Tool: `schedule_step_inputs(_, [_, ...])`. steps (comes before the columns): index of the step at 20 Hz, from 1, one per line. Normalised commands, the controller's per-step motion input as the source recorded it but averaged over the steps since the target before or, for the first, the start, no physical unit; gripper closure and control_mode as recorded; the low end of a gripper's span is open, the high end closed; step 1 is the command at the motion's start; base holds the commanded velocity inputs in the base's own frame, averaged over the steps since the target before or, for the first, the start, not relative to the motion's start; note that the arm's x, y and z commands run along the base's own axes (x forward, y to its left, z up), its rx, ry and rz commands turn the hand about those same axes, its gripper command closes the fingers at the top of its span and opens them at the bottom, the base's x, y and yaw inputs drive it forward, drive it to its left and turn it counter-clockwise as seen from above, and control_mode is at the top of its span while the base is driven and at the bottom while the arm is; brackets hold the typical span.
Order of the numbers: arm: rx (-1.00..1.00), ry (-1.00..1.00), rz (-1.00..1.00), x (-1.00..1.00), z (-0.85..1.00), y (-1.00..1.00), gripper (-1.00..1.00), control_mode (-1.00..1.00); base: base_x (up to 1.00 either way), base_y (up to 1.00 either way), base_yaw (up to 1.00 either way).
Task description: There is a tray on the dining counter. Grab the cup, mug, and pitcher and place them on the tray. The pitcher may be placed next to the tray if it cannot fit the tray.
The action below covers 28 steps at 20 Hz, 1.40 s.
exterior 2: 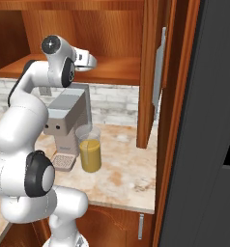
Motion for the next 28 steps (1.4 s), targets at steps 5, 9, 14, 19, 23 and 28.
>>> schedule_step_inputs(5, [0.0,0.0,0.0,0.0,0.03,-0.01,1.0,-1.0,0.0,0.0,0.0])
schedule_step_inputs(9, [0.0,-0.01,0.0,0.0,0.11,-0.1,1.0,-1.0,0.0,0.0,0.0])
schedule_step_inputs(14, [0.0,-0.01,0.0,-0.01,0.1,-0.12,1.0,-1.0,0.0,0.0,0.0])
schedule_step_inputs(19, [0.0,-0.03,0.01,-0.15,0.13,-0.12,1.0,-1.0,0.0,0.0,0.0])
schedule_step_inputs(23, [0.0,-0.03,0.01,-0.45,0.15,-0.11,1.0,-1.0,0.0,0.0,0.0])
schedule_step_inputs(28, [0.0,0.0,0.0,-0.61,0.11,0.0,1.0,-1.0,0.0,0.0,0.0])
